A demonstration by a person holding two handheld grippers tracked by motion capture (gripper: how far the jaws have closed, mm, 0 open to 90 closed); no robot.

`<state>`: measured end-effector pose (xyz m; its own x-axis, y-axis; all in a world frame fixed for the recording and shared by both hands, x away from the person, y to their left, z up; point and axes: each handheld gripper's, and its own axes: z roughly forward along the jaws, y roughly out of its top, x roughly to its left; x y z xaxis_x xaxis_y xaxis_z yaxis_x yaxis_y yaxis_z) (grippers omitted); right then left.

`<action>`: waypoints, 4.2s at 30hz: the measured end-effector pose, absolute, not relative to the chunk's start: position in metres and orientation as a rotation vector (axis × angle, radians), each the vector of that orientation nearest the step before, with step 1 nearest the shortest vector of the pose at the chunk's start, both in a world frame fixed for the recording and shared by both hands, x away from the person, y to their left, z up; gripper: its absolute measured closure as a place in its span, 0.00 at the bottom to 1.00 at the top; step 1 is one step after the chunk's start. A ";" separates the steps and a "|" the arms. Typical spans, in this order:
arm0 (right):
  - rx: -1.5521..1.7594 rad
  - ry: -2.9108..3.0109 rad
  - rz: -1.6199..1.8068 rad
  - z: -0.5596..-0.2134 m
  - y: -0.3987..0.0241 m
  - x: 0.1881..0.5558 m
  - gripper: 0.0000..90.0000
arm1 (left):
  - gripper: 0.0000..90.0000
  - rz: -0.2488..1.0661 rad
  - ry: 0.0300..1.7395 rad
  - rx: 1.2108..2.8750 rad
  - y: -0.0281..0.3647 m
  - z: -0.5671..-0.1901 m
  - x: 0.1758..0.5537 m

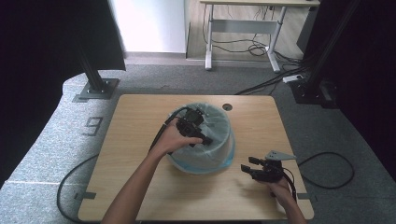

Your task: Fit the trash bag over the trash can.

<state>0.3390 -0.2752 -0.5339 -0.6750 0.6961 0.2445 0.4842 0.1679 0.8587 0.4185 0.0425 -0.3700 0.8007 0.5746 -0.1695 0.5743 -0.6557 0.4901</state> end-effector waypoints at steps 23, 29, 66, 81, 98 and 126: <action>1.155 2.231 1.511 -0.533 -0.277 0.339 0.42 | 0.36 0.098 0.850 2.279 0.102 -0.348 0.396; 1.158 2.231 1.509 -0.534 -0.277 0.340 0.42 | 0.36 0.108 0.860 2.344 0.109 -0.357 0.394; 1.177 2.218 1.502 -0.534 -0.281 0.341 0.42 | 0.36 0.240 0.820 2.015 0.173 -0.354 0.351; 1.186 2.214 1.500 -0.535 -0.284 0.341 0.41 | 0.36 0.262 0.887 1.956 0.222 -0.374 0.329; 1.201 2.227 1.482 -0.539 -0.284 0.342 0.41 | 0.35 0.251 1.011 1.988 0.247 -0.421 0.324; 1.211 2.231 1.463 -0.541 -0.284 0.343 0.41 | 0.35 0.202 1.085 1.950 0.265 -0.448 0.325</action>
<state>0.3428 -0.2841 -0.5415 -0.6396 0.7275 0.2483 0.5179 0.1691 0.8385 0.3251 0.2654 -0.4484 0.6071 0.7535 -0.2524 0.6123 -0.2411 0.7530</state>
